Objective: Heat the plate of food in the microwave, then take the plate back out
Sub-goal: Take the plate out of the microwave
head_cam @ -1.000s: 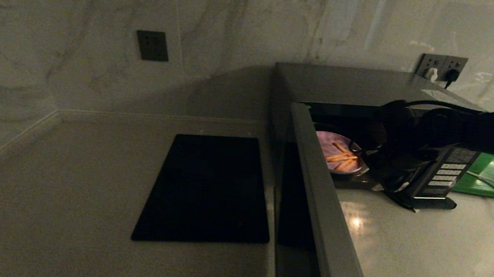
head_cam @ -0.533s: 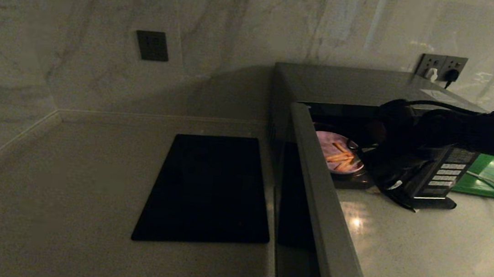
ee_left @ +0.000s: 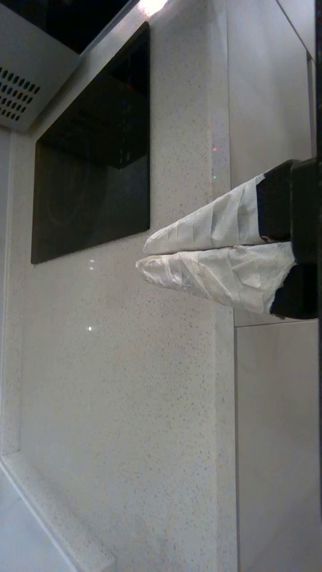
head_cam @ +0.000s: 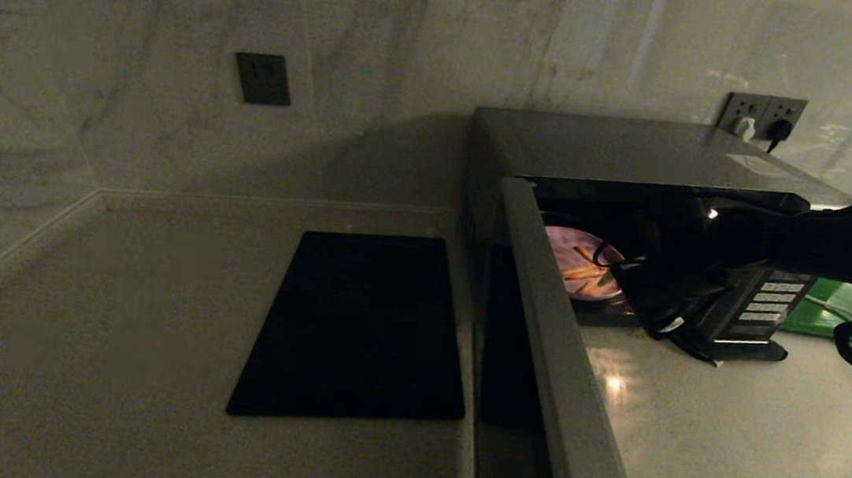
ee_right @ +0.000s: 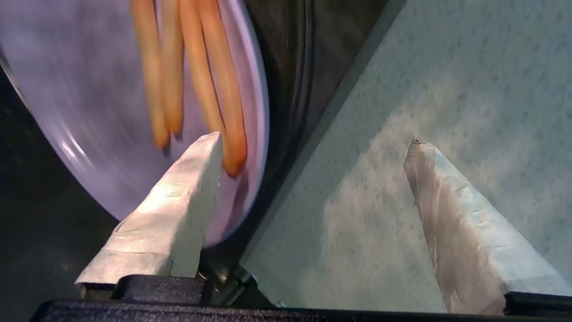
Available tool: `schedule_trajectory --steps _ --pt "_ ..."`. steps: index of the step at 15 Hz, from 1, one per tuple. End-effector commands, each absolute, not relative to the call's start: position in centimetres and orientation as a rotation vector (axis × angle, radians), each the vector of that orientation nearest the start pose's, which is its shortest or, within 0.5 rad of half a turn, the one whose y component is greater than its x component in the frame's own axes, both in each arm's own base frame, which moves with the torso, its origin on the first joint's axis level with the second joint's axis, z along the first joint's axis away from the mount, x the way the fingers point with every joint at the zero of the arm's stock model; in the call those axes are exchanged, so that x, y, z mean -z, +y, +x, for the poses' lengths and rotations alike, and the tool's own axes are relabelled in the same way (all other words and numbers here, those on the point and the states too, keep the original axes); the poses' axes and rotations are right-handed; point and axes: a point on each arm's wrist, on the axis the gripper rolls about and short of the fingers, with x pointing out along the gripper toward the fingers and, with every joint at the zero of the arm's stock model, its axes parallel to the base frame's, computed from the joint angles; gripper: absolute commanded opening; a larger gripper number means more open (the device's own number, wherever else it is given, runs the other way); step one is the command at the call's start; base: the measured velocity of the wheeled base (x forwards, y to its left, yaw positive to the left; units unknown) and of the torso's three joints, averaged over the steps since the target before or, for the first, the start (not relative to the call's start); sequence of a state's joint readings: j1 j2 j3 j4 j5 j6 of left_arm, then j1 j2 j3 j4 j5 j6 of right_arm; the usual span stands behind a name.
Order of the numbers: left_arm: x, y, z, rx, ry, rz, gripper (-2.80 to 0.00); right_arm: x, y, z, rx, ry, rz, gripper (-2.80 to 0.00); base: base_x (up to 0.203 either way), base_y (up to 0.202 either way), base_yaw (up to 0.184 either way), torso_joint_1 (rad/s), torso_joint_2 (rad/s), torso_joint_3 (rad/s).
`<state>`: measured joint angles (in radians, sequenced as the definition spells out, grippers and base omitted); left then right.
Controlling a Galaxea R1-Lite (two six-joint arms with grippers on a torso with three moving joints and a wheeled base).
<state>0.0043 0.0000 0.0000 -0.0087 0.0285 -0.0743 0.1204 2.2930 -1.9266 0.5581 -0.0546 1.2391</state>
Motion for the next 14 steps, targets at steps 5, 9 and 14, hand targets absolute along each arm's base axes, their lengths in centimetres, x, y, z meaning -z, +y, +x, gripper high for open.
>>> schedule_trajectory --steps 5,9,14 --pt "-7.6 0.1 -2.3 -0.033 -0.009 -0.075 -2.80 -15.0 5.1 44.8 0.498 0.840 1.082 0.00 0.000 0.000 0.000 0.000 0.00 0.000" --pt "-7.6 0.1 -2.3 -0.033 -0.009 -0.075 -2.80 -14.6 5.3 45.1 0.465 0.869 1.092 0.00 0.000 0.000 0.000 0.000 0.00 0.000" --pt "-7.6 0.1 -2.3 -0.033 -0.009 -0.075 -2.80 -13.8 5.3 45.4 0.471 0.877 1.090 0.00 0.000 0.000 0.000 0.000 0.00 0.000"
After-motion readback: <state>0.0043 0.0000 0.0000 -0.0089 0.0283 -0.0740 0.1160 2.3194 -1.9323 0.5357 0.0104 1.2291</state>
